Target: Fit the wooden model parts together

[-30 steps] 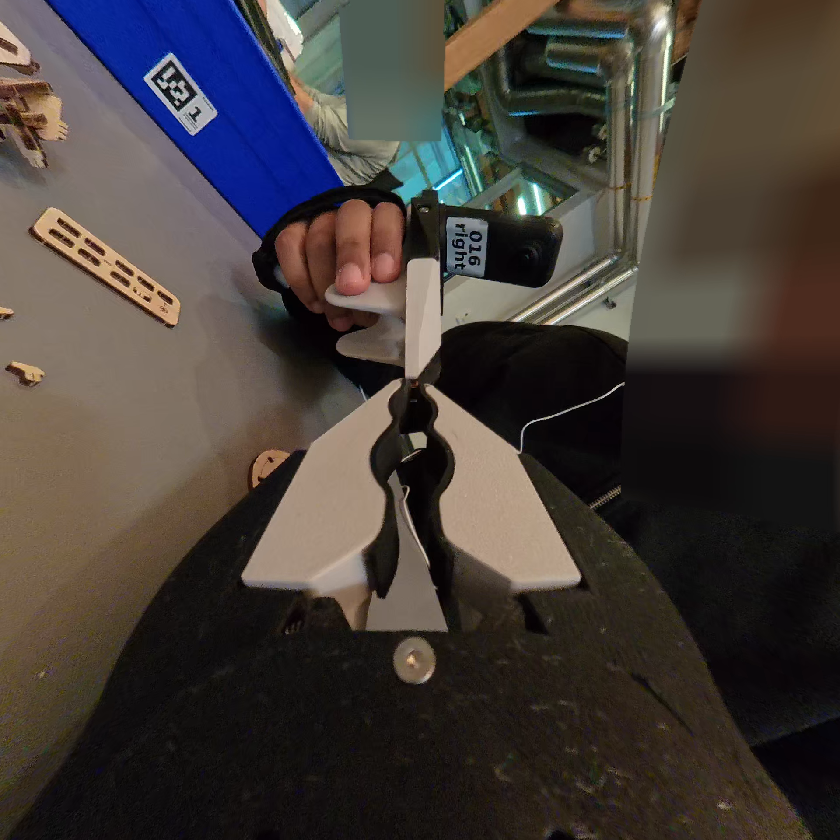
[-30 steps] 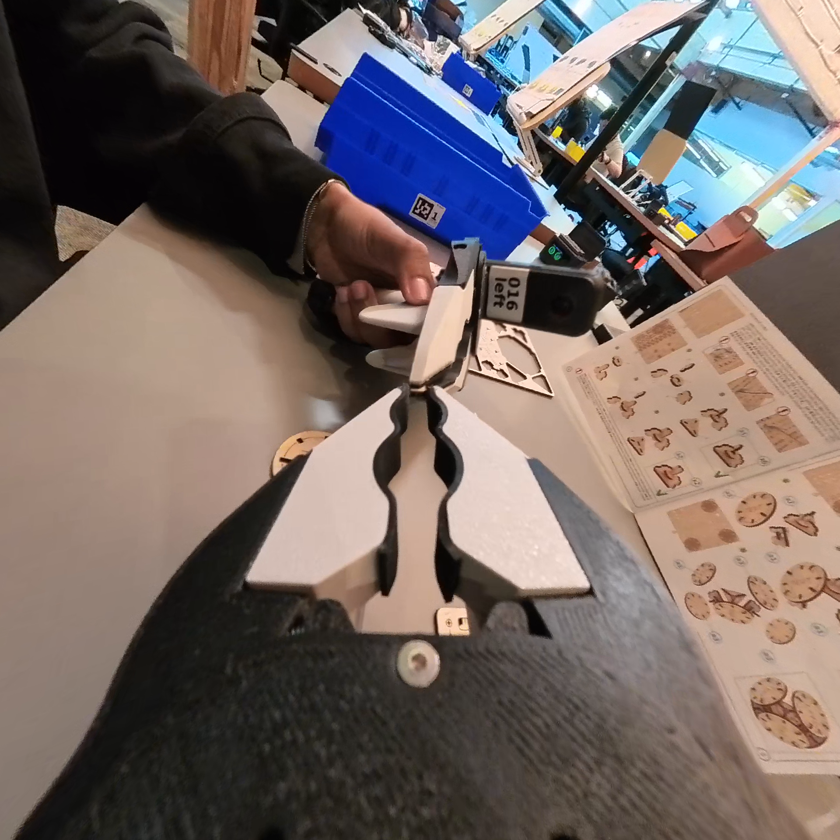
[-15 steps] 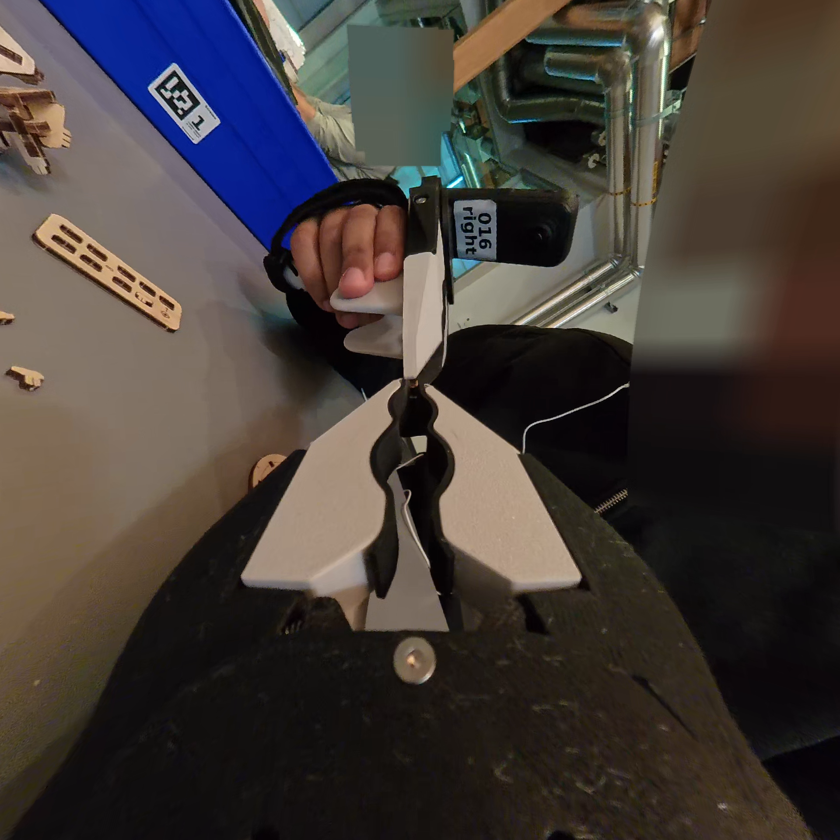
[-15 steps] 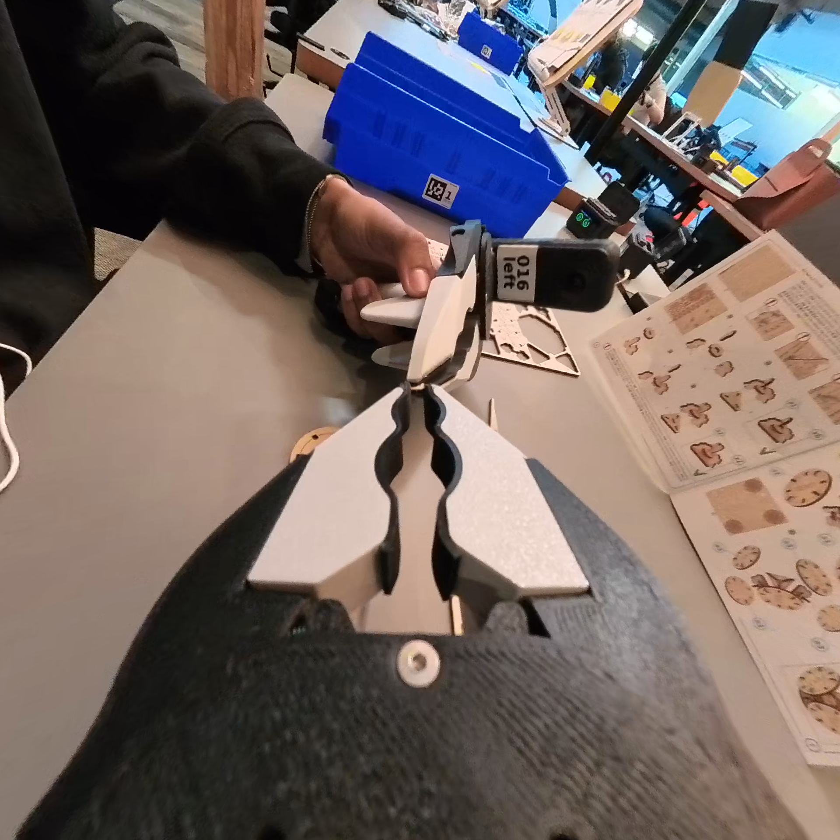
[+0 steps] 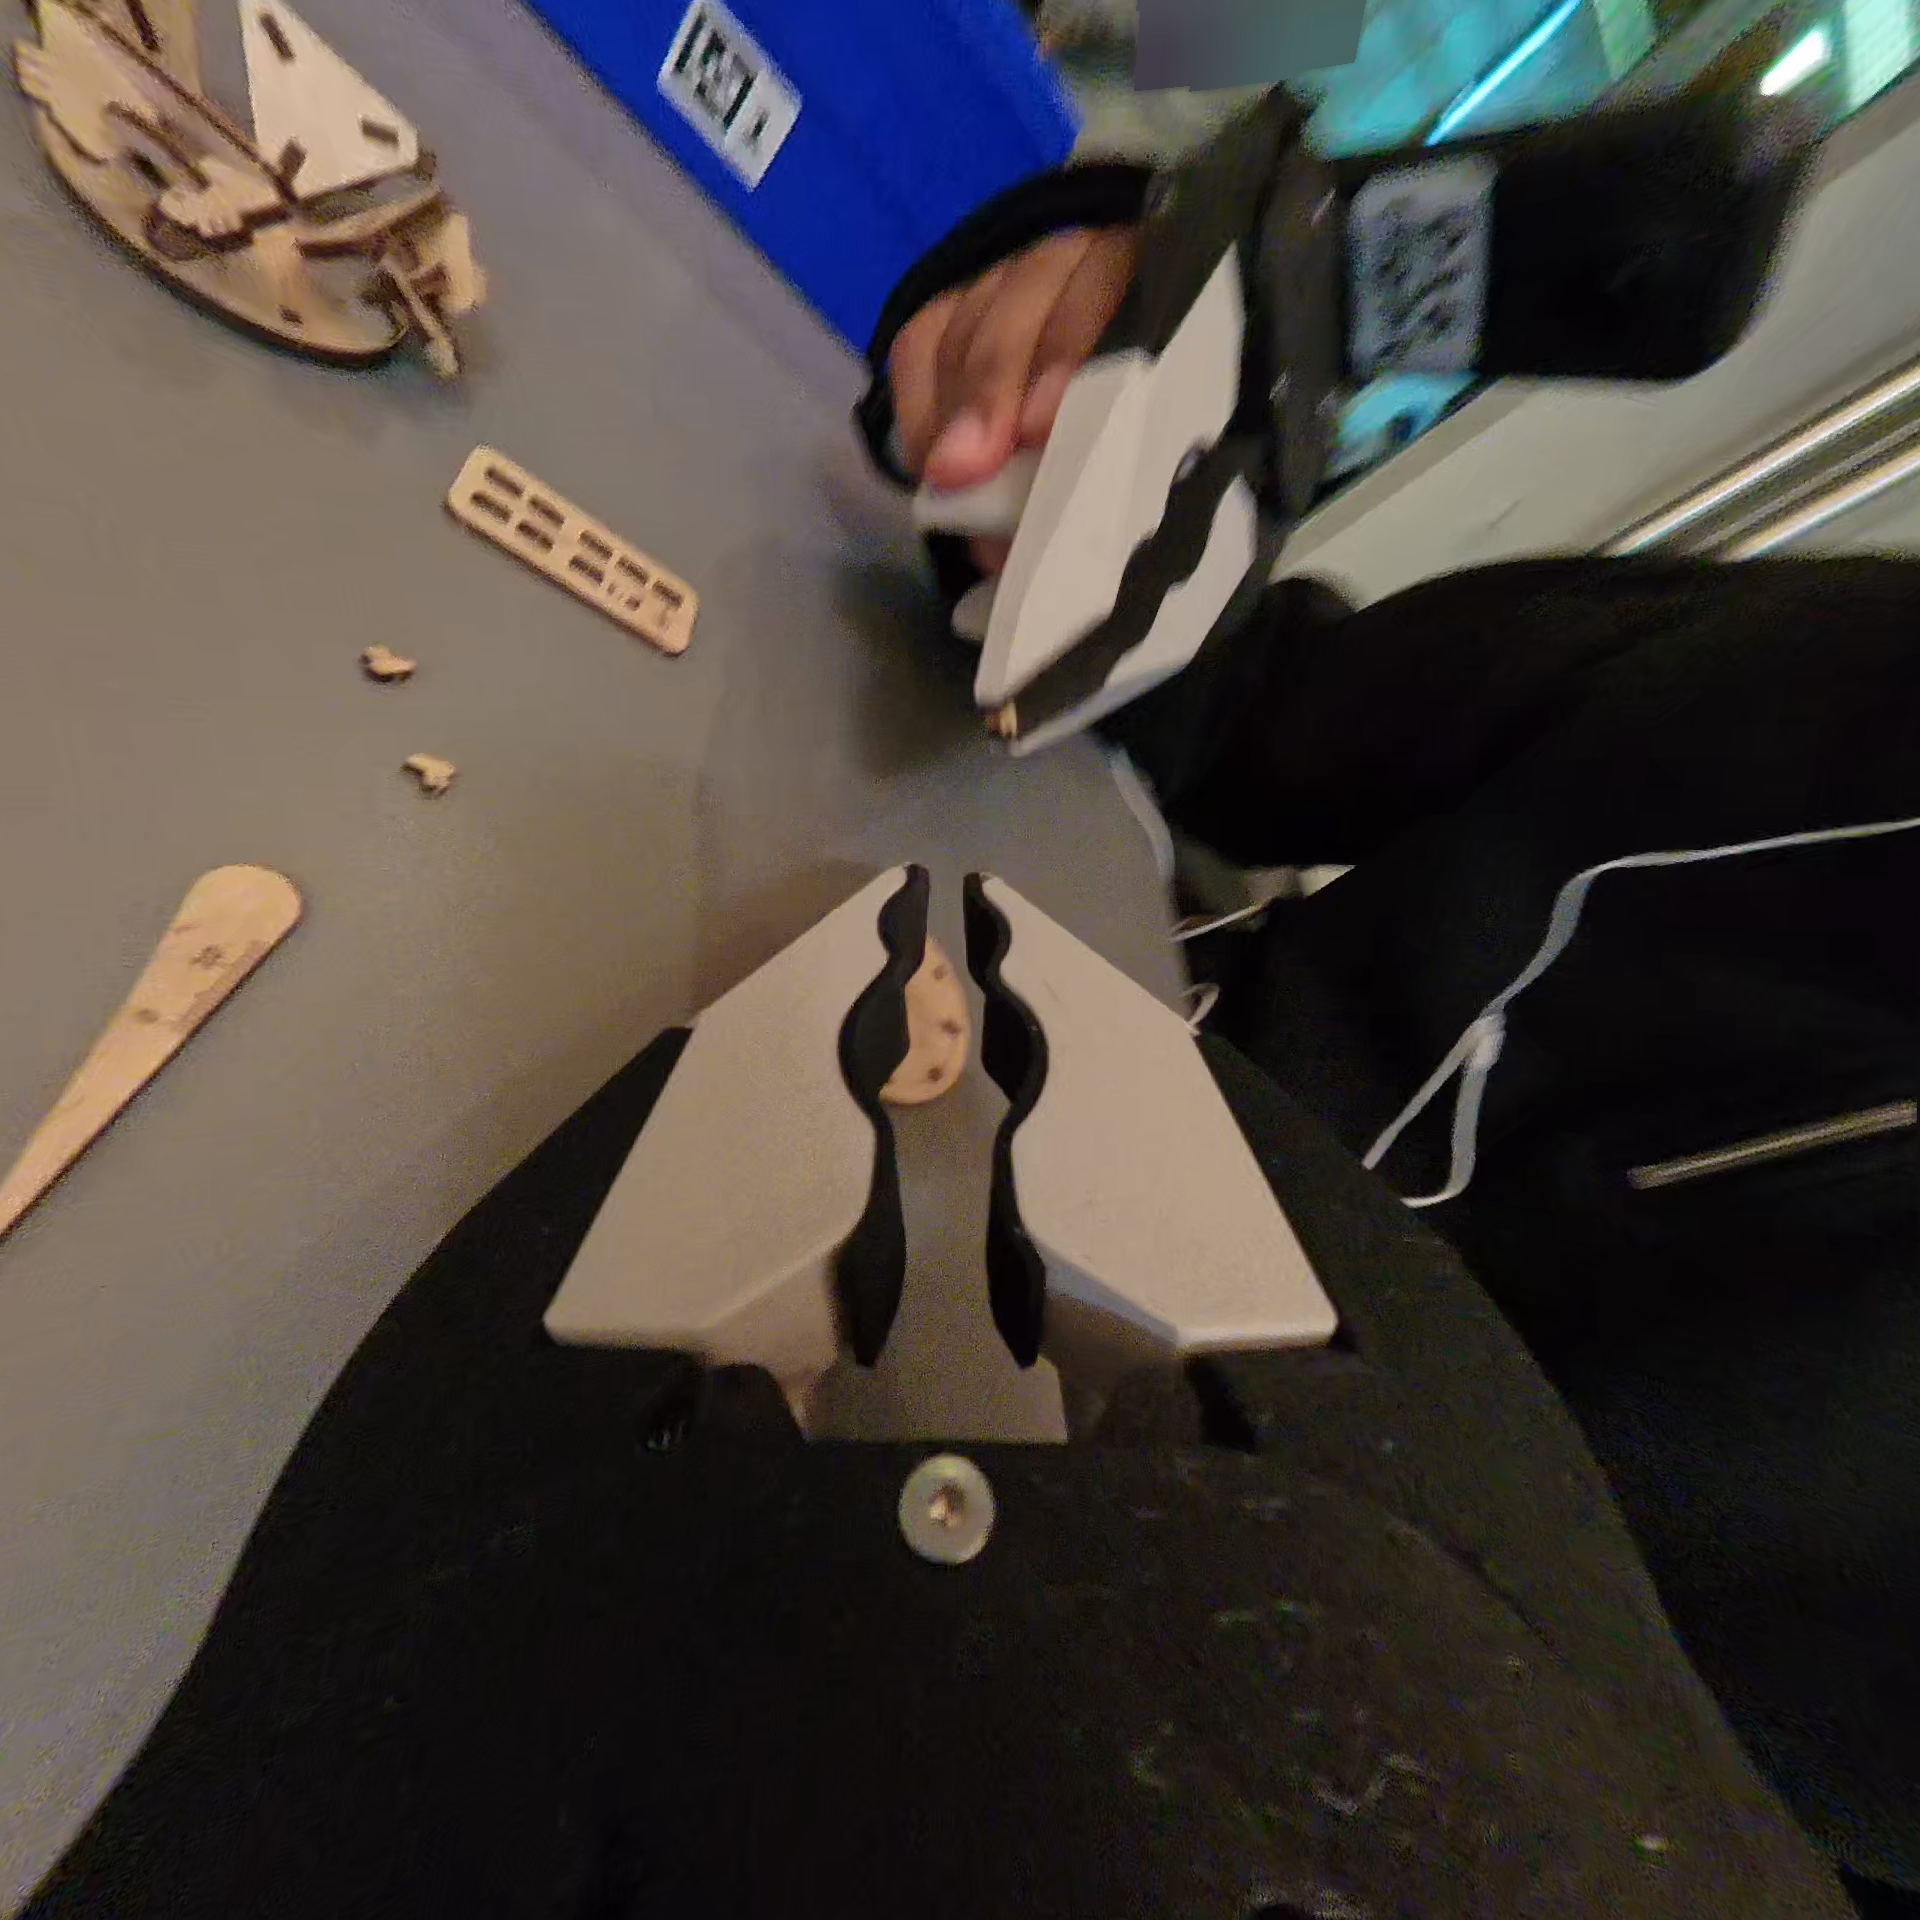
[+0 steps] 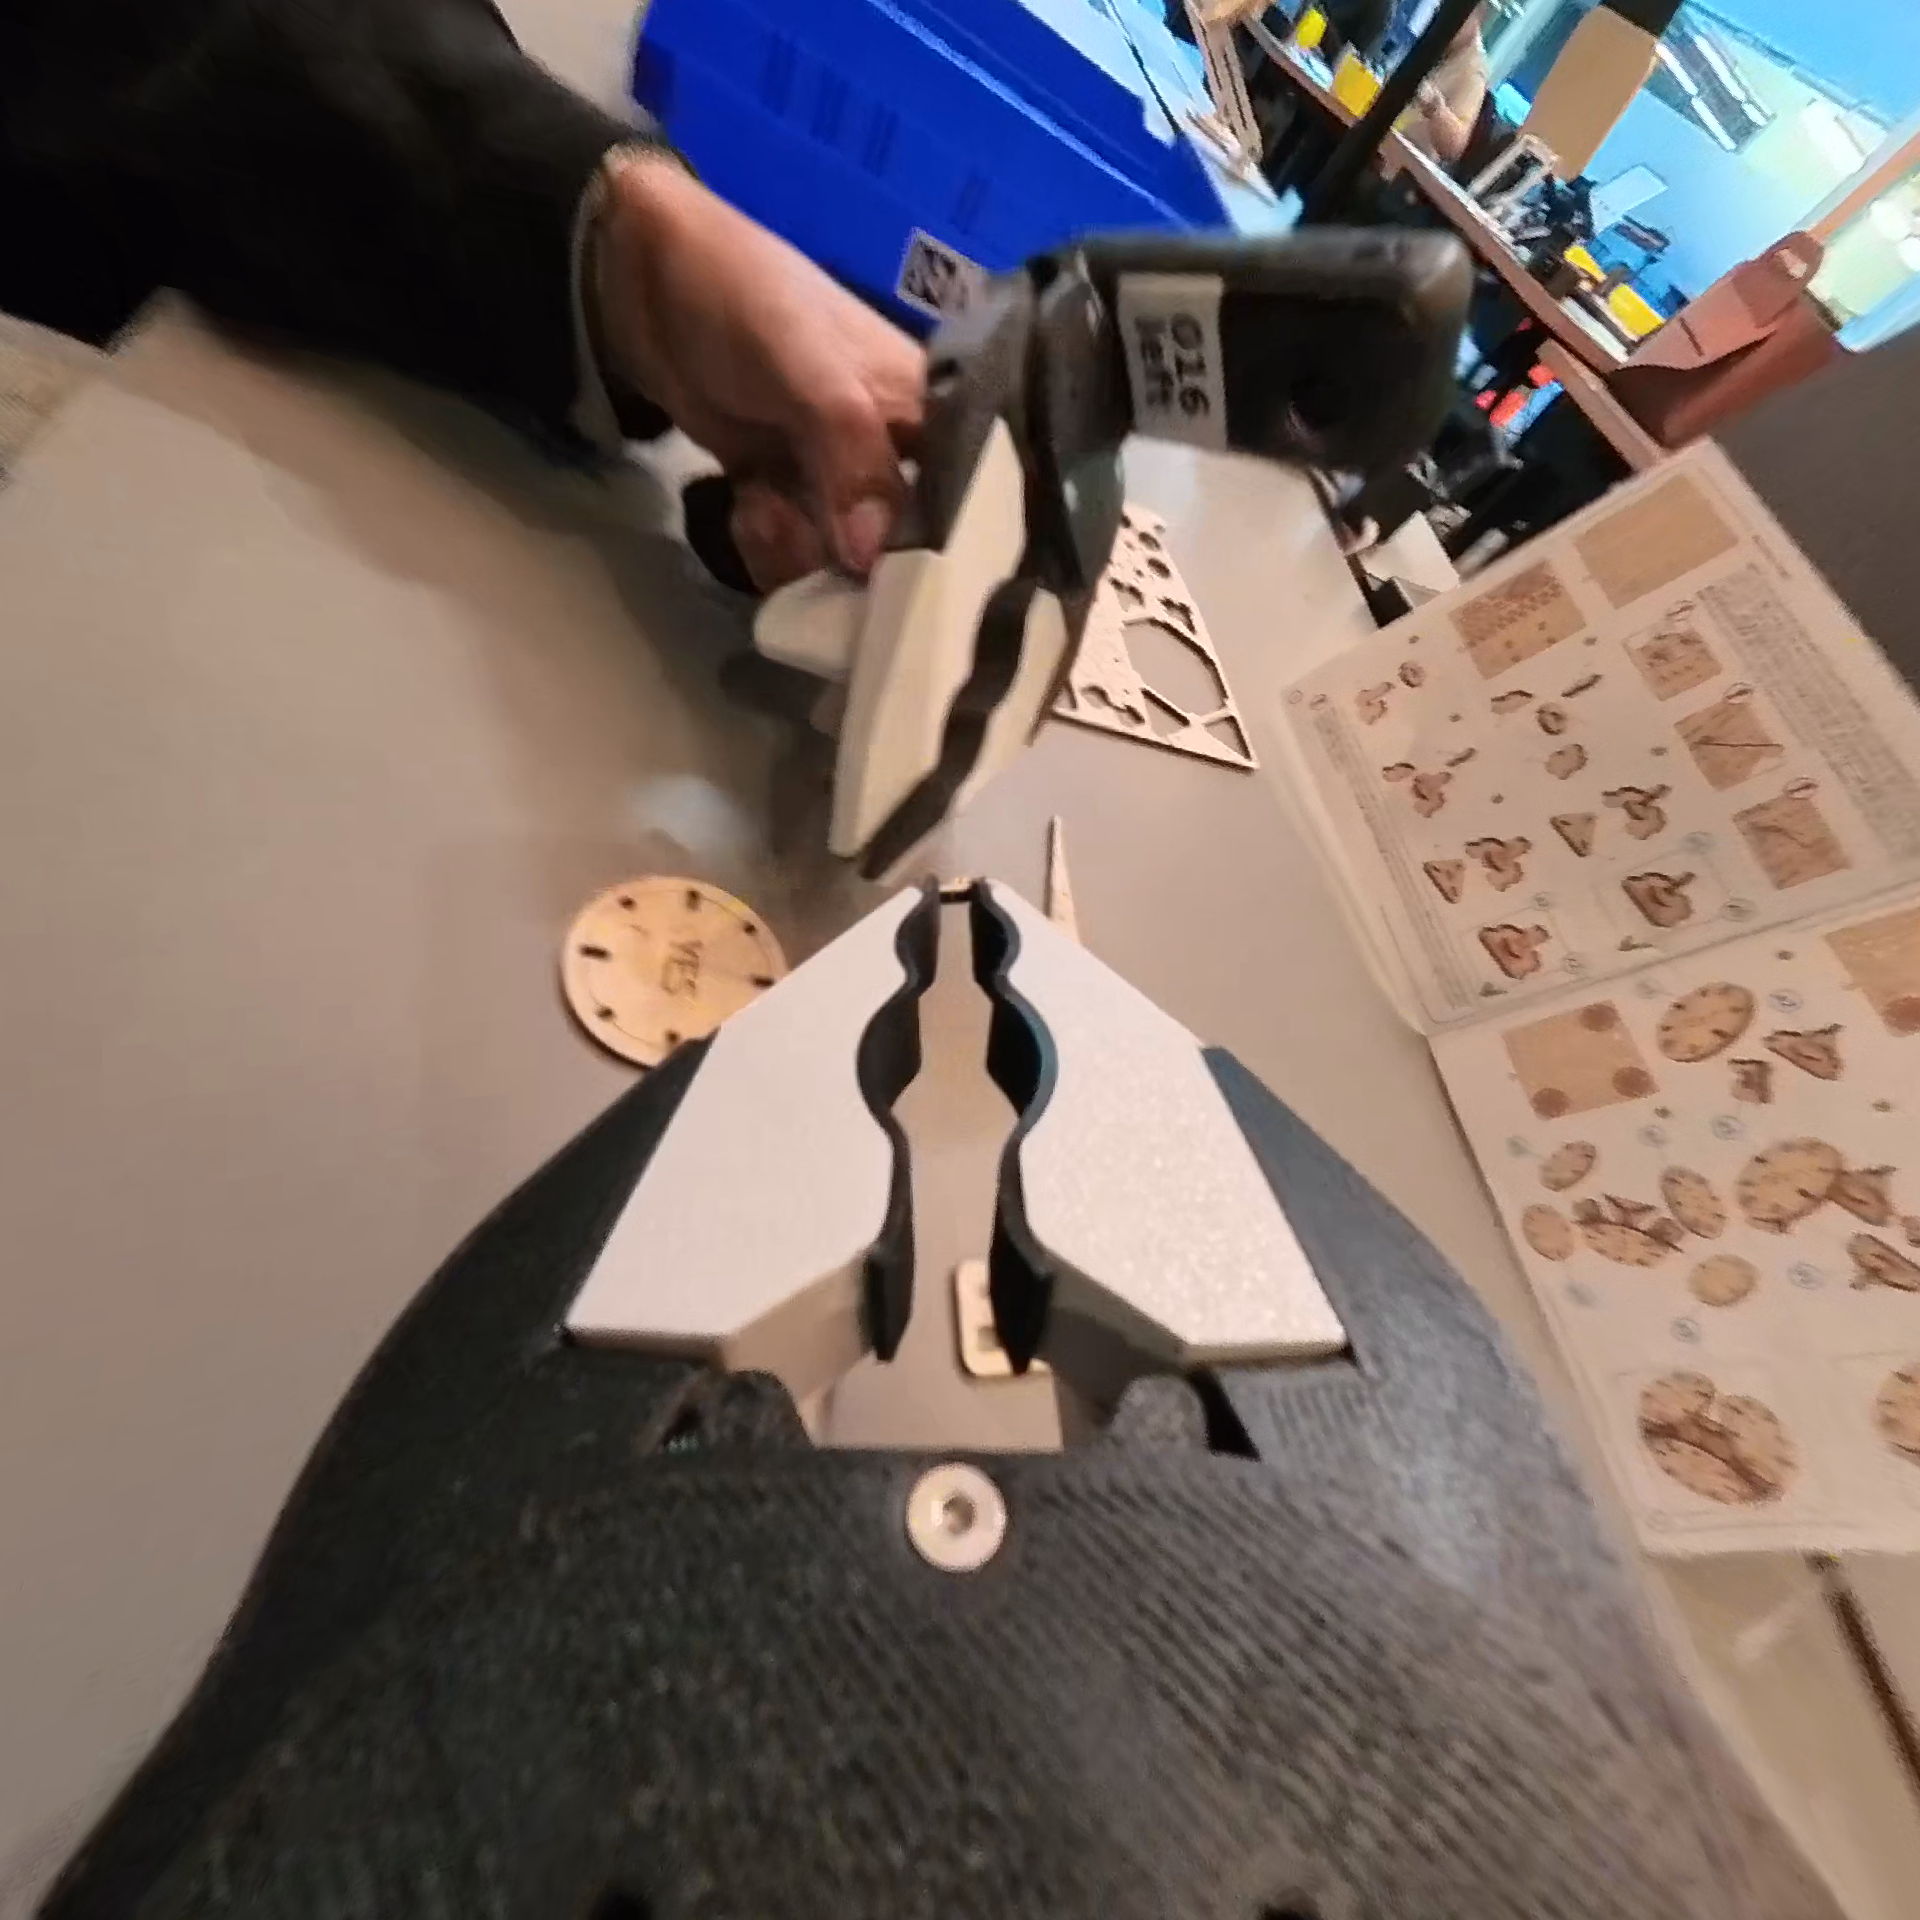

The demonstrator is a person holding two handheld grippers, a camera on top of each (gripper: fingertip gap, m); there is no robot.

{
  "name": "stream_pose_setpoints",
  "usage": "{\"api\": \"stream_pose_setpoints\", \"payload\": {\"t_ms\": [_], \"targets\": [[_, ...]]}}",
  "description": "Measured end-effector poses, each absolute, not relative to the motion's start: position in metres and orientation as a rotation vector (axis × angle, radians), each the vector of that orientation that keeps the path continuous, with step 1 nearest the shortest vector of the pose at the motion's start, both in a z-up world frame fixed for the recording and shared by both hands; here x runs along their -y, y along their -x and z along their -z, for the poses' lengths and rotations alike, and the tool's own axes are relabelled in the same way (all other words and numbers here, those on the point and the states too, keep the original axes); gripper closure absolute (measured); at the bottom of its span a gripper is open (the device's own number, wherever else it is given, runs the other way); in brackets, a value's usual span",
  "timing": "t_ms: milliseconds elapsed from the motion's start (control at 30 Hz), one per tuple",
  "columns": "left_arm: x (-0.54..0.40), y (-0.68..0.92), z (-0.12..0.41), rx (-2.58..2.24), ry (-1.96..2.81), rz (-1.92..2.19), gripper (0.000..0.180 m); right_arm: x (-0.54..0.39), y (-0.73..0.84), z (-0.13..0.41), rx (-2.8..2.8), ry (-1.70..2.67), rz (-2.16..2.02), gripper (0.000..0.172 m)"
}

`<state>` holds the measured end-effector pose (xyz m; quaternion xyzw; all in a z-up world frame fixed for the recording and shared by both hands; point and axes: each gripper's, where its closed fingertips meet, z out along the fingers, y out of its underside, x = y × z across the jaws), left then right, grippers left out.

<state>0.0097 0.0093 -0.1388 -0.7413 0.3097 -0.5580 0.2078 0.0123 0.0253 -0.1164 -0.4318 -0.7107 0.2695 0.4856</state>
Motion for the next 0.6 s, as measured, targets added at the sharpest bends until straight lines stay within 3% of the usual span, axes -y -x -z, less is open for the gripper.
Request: {"api": "stream_pose_setpoints", "payload": {"t_ms": [167,400,600], "targets": [[0.007,-0.012,0.168,-1.101,2.182,1.300,0.168,-0.043,-0.017,0.132,1.776,1.090,-0.429,0.167],[0.002,-0.007,0.186,-1.245,2.143,0.792,0.119,-0.018,-0.019,0.151,2.069,1.153,-0.374,0.167],[0.008,-0.012,0.188,-1.259,2.098,0.655,0.107,-0.006,-0.027,0.170,2.373,1.153,-0.208,0.167]]}}
